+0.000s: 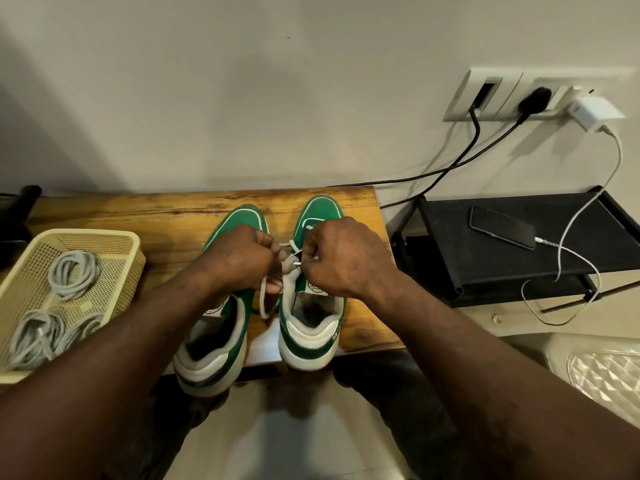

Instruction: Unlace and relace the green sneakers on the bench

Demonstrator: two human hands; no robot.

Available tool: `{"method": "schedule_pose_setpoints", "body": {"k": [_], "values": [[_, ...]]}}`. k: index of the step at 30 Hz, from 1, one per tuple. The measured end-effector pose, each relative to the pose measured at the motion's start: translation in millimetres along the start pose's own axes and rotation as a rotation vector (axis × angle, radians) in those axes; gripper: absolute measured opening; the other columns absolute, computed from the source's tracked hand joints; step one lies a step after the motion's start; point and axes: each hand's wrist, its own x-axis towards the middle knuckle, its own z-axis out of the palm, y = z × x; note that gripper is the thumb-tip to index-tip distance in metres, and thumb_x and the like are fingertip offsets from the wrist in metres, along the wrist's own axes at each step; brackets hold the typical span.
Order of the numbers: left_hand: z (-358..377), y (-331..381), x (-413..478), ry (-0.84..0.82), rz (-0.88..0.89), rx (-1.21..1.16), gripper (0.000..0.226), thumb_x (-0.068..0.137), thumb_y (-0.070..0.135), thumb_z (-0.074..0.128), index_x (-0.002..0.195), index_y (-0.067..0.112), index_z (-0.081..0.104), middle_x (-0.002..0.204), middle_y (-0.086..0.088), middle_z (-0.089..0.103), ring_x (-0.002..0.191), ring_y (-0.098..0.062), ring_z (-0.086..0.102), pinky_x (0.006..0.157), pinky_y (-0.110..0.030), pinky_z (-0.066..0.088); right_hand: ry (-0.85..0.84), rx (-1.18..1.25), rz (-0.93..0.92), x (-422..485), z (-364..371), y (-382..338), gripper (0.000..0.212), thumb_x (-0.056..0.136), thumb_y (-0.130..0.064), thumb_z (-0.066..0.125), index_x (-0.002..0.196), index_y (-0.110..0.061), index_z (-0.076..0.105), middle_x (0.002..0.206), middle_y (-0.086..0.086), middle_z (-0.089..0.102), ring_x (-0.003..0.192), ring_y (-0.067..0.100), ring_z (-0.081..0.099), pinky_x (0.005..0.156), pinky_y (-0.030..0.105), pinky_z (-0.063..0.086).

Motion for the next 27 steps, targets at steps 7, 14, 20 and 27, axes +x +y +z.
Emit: {"method": "schedule_pose_setpoints", "body": {"k": [7,14,20,27], "values": [[-3,-2,4,-0.042,0.026,-0.001,0.009,0.093,-0.005,0.071,0.101,-0.001,0.073,0.083,-0.014,0.079,0.074,-0.026,0.079,0.077,-0.043,0.066,-0.012,0.04,0.024,2,6,-1,0.012,0.085,-0.031,0.066,0.081,-0.023,0.074,0.075,-0.003,0.068,0.073,0.016,0.062,0.062,0.03,0.053],[-9,-3,6,-0.133,-0.028,-0.084,0.01,0.095,-0.003,0.07,0.105,-0.005,0.073,0.089,-0.022,0.078,0.076,-0.03,0.079,0.067,-0.036,0.067,-0.048,0.157,0.028,6,13,7,0.009,0.086,-0.029,0.066,0.084,-0.026,0.073,0.077,-0.008,0.071,0.076,0.013,0.065,0.068,0.035,0.058],[-8,-5,7,-0.118,-0.025,-0.117,0.012,0.097,-0.007,0.065,0.107,-0.008,0.071,0.088,-0.024,0.077,0.076,-0.031,0.078,0.065,-0.037,0.067,-0.078,0.132,0.008,6,17,4,0.008,0.087,-0.031,0.068,0.084,-0.027,0.073,0.077,-0.008,0.07,0.075,0.012,0.064,0.069,0.034,0.059],[-3,-4,8,-0.074,-0.036,-0.048,0.006,0.098,0.004,0.069,0.102,0.001,0.073,0.083,-0.018,0.078,0.069,-0.024,0.077,0.063,-0.032,0.065,-0.056,0.157,-0.006,9,21,8,0.007,0.091,-0.033,0.074,0.091,-0.028,0.078,0.084,-0.009,0.073,0.08,0.012,0.066,0.068,0.031,0.054]]}}
